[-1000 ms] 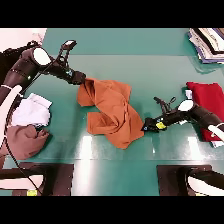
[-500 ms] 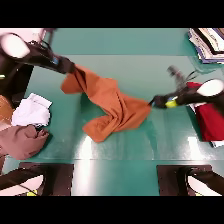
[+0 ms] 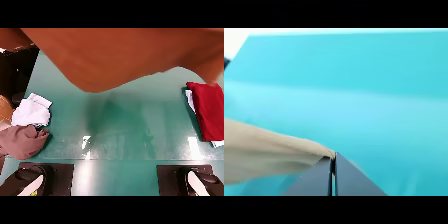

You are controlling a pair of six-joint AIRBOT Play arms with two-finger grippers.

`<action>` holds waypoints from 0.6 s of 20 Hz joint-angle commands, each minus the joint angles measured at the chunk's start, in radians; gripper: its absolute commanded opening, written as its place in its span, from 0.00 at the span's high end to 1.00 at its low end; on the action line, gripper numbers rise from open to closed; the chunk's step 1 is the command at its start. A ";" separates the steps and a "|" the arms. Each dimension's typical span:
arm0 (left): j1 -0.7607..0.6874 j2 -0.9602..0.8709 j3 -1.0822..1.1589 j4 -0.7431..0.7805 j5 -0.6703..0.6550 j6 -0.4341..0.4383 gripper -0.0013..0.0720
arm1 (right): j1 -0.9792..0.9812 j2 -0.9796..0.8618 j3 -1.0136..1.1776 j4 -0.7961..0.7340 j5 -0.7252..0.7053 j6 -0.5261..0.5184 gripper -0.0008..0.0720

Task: Fold the shirts.

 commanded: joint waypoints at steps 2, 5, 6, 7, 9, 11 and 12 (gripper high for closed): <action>0.001 0.030 0.148 -0.090 -0.015 0.000 0.95 | -0.137 -0.006 0.210 -0.013 0.102 -0.013 0.98; 0.001 0.016 0.061 -0.090 -0.105 -0.002 0.95 | -0.155 -0.106 0.308 -0.001 0.230 -0.013 0.97; 0.001 0.008 -0.016 -0.095 -0.137 -0.004 0.95 | -0.143 -0.148 0.315 0.020 0.278 -0.013 0.98; 0.001 -0.002 -0.106 -0.100 -0.171 -0.013 0.95 | -0.113 -0.187 0.304 0.019 0.318 -0.012 0.97; 0.001 -0.022 -0.322 -0.114 -0.225 -0.021 0.95 | -0.021 -0.241 0.214 0.012 0.353 -0.013 0.98; 0.001 -0.034 -0.563 -0.120 -0.242 -0.021 0.95 | 0.096 -0.273 0.064 -0.042 0.348 -0.013 0.98; 0.001 -0.036 -0.683 -0.120 -0.236 -0.020 0.95 | 0.156 -0.283 -0.019 -0.088 0.333 -0.013 0.97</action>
